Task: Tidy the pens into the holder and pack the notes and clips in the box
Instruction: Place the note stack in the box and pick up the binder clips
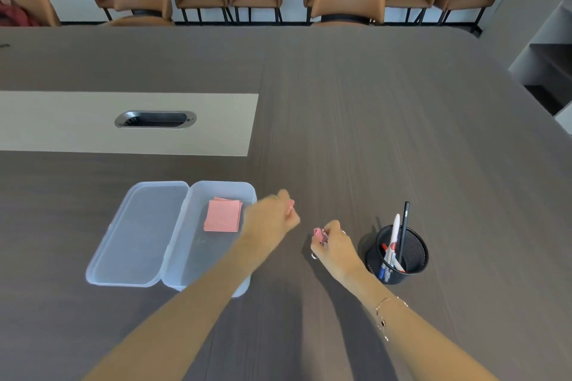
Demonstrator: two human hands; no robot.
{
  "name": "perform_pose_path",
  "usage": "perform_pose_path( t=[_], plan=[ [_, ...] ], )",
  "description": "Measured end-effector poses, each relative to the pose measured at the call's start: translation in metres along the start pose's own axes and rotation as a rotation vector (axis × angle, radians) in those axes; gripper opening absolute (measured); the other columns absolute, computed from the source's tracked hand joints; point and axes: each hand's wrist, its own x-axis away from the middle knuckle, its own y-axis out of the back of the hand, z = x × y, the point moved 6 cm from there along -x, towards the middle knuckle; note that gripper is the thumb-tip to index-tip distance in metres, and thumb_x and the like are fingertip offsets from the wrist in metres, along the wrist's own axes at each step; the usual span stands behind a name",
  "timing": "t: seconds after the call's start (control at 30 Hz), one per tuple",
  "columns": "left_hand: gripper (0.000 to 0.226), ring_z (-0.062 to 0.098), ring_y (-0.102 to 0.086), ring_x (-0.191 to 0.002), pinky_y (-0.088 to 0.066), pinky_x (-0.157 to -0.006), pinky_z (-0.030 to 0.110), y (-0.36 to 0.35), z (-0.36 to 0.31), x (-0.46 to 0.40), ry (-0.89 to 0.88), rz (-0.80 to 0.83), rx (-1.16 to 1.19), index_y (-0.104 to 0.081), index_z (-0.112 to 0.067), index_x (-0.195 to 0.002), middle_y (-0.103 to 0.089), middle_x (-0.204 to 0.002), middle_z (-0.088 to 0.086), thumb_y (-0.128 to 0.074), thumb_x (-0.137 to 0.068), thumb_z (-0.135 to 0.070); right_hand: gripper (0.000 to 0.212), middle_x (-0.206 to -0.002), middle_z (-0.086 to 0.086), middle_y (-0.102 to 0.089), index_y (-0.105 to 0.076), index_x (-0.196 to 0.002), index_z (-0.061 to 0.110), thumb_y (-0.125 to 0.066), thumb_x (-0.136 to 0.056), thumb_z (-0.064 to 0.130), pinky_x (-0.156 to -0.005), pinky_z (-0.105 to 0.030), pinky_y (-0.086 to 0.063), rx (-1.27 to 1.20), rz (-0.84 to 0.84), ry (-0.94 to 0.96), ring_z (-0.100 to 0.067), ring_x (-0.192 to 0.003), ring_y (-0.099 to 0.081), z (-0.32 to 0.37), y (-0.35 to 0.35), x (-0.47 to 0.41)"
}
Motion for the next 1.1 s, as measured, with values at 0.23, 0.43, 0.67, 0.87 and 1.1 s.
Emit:
perform_pose_path(
  t=[0.23, 0.43, 0.67, 0.87, 1.1],
  plan=[
    [0.03, 0.017, -0.054, -0.078, -0.04, -0.074, 0.027, 0.036, 0.132, 0.025, 0.154, 0.466, 0.204, -0.062, -0.019, -0.089, -0.057, -0.08, -0.008, -0.046, -0.091, -0.044, 0.012, -0.091, -0.012, -0.063, -0.04, -0.097, 0.015, -0.047, -0.095, 0.025, -0.063, -0.026, -0.044, -0.014, 0.131, 0.281, -0.027, -0.078, -0.06, 0.134, -0.014, 0.005],
    [0.032, 0.016, -0.036, -0.06, -0.027, -0.055, 0.023, -0.009, 0.156, 0.07, 0.124, 0.571, 0.19, -0.047, -0.016, -0.076, -0.041, -0.066, -0.003, -0.048, -0.093, -0.043, 0.024, -0.089, -0.015, -0.053, -0.045, -0.112, -0.001, -0.045, -0.092, 0.013, -0.054, -0.031, -0.033, 0.498, 0.271, 0.549, -0.03, -0.073, -0.049, 0.179, -0.086, 0.007],
    [0.036, 0.019, -0.063, -0.082, -0.052, -0.082, 0.032, -0.023, 0.161, 0.072, 0.037, 0.493, 0.085, -0.07, -0.015, -0.097, -0.068, -0.095, 0.001, -0.06, -0.083, -0.047, 0.038, -0.102, -0.019, -0.069, -0.049, -0.118, 0.0, -0.057, -0.088, 0.02, -0.088, -0.042, -0.043, 0.916, 0.246, 0.607, -0.038, -0.095, -0.063, 0.161, -0.138, 0.0],
    [0.024, 0.017, -0.062, -0.103, -0.049, -0.092, 0.029, -0.007, 0.166, 0.068, 0.025, 0.45, 0.208, -0.066, -0.025, -0.11, -0.066, -0.118, -0.002, -0.06, -0.087, -0.03, 0.03, -0.109, -0.018, -0.068, -0.059, -0.111, 0.001, -0.056, -0.089, 0.022, -0.118, -0.05, -0.011, 0.924, 0.248, 0.644, -0.034, -0.116, -0.052, 0.149, -0.136, 0.001],
    [0.028, 0.024, -0.059, -0.104, -0.049, -0.085, 0.035, 0.044, 0.22, 0.053, 0.312, -0.126, 0.435, -0.063, -0.019, -0.116, -0.06, -0.123, 0.005, -0.053, -0.091, -0.011, 0.049, -0.155, -0.011, -0.024, -0.042, -0.137, 0.009, -0.054, -0.089, 0.009, -0.118, -0.038, -0.029, 0.402, 0.035, 0.5, -0.029, -0.143, -0.025, 0.144, -0.102, 0.008]
  ],
)
